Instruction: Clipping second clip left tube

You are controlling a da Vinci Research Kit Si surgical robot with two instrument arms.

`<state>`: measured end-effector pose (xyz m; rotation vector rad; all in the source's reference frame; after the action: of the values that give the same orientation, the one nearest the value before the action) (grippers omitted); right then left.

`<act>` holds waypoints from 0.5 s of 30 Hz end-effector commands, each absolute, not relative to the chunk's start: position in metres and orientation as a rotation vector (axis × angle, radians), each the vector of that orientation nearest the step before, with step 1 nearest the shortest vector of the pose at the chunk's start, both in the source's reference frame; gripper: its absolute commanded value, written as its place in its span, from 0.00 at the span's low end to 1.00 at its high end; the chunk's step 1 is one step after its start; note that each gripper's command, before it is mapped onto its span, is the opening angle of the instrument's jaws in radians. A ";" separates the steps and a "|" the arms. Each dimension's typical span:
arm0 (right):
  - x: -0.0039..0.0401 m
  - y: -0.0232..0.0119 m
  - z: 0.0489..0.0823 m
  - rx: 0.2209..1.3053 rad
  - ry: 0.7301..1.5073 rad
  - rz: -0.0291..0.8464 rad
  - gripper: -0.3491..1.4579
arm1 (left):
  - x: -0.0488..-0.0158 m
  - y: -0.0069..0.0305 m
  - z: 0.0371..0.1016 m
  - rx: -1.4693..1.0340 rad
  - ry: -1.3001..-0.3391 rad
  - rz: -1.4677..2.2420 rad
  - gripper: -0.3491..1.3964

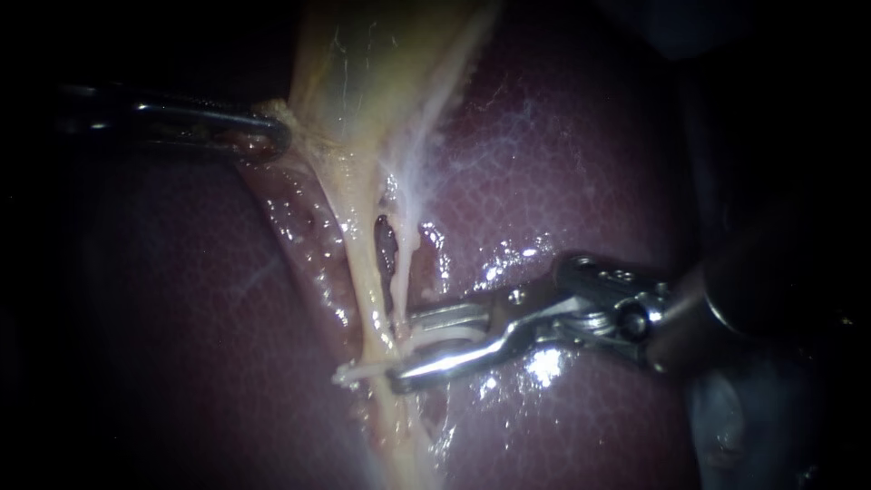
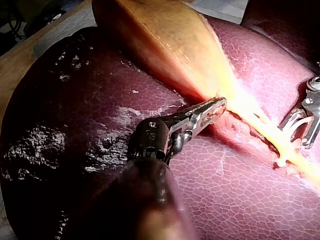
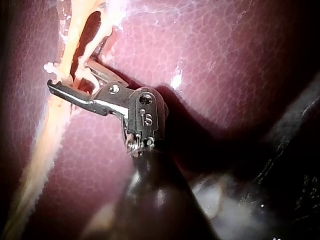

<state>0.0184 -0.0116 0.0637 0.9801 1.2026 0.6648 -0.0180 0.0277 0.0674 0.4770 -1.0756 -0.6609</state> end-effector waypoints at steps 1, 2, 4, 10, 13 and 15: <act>0.0181 -0.0115 0.0635 0.965 1.198 0.659 0.47 | -0.0180 0.0277 0.0673 0.477 -1.076 -0.661 0.00; 0.0178 -0.0114 0.0633 0.962 1.195 0.663 0.47 | -0.0180 0.0277 0.0673 0.477 -1.076 -0.661 0.00; 0.0174 -0.0113 0.0631 0.953 1.197 0.668 0.47 | -0.0180 0.0277 0.0673 0.477 -1.076 -0.661 0.00; 0.0160 -0.0110 0.0612 0.953 1.203 0.659 0.47 | -0.0179 0.0277 0.0673 0.477 -1.076 -0.661 0.00; 0.0153 -0.0109 0.0598 0.961 1.203 0.659 0.47 | -0.0179 0.0277 0.0673 0.477 -1.076 -0.660 0.00; 0.0150 -0.0107 0.0589 0.966 1.203 0.660 0.47 | -0.0179 0.0277 0.0673 0.477 -1.076 -0.660 0.00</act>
<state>0.0149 -0.0107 0.0585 0.9659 1.2042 0.6573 -0.0179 0.0277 0.0673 0.4773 -1.0759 -0.6606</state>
